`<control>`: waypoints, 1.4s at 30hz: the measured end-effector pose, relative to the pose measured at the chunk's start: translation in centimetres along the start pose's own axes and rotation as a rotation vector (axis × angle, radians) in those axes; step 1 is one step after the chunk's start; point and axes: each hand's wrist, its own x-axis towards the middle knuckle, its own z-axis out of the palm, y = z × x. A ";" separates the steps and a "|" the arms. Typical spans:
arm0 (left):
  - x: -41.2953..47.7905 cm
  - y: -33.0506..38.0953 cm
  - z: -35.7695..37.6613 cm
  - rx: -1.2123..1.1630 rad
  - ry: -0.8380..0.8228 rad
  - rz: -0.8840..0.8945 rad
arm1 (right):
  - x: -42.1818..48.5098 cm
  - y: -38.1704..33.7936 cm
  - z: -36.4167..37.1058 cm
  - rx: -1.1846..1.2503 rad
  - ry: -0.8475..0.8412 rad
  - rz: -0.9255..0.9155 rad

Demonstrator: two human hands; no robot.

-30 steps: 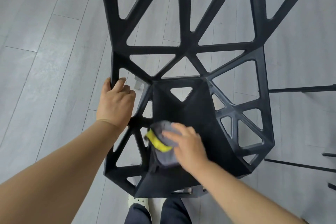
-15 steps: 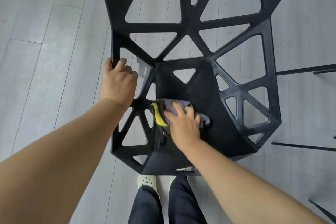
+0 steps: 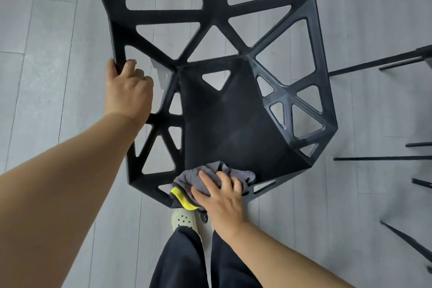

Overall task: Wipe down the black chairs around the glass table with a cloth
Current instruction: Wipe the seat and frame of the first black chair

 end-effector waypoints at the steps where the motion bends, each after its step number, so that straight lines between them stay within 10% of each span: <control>1: 0.0 0.0 0.0 0.003 -0.002 0.006 | -0.8 0.1 0.2 -0.004 0.037 -0.006; 17: 0.0 -0.5 0.7 -0.107 0.193 0.182 | 7.0 9.8 -5.7 0.120 0.186 0.353; 25: 0.2 -0.5 1.3 -0.066 0.188 0.157 | 21.9 14.6 -6.6 0.039 -0.382 0.410; 42: 0.2 -0.6 -0.1 -0.044 0.043 0.108 | 5.6 7.5 -5.4 0.206 -0.268 0.355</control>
